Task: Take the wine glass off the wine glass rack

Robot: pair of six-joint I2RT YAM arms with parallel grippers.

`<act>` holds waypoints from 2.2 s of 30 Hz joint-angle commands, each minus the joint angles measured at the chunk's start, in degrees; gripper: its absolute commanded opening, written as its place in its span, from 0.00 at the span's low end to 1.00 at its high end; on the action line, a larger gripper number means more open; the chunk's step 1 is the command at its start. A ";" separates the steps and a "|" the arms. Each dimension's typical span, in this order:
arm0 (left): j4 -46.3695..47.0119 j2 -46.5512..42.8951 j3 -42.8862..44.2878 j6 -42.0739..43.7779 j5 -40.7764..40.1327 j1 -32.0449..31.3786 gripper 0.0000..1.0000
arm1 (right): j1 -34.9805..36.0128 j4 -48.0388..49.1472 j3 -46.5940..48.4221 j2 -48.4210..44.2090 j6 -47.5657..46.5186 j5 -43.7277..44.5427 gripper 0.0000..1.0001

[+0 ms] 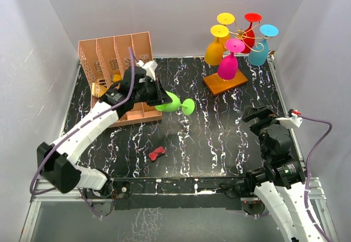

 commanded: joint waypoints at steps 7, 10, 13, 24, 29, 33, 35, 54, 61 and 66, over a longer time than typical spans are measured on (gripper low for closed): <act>-38.16 19.90 23.12 16.80 -17.77 -9.06 0.00 | 0.09 -1.97 3.57 0.72 -5.48 -2.30 0.92; -42.19 24.59 28.07 17.75 -22.28 -10.53 0.00 | 0.03 -2.31 3.34 0.54 -5.10 -3.03 0.92; -42.33 26.28 30.46 18.40 -23.37 -11.35 0.00 | 0.06 -2.37 2.84 0.20 -4.64 -3.42 0.92; -44.69 30.98 34.60 20.09 -23.55 -11.42 0.04 | 0.09 -2.30 2.28 0.13 -4.33 -3.11 0.92; -43.20 29.41 33.87 20.12 -22.71 -11.51 0.32 | 0.05 -2.26 1.99 0.12 -4.24 -3.08 0.92; -40.68 25.17 33.77 20.43 -23.80 -11.51 0.53 | 0.06 -2.21 1.90 0.38 -4.16 -3.32 0.92; -38.11 22.18 33.64 20.71 -24.25 -11.51 0.59 | 0.02 -2.32 1.89 0.61 -4.22 -3.52 0.91; 16.56 -16.40 1.34 30.59 -40.34 -11.40 0.97 | 0.07 -8.79 4.47 3.89 0.49 -9.49 0.91; 16.17 -19.01 -2.34 39.77 -43.15 -10.83 0.97 | 0.05 -9.39 8.06 8.97 1.23 -11.87 0.90; 19.92 -22.06 -8.37 45.02 -46.15 -10.71 0.97 | 0.06 -9.51 12.38 15.47 2.31 -13.26 0.90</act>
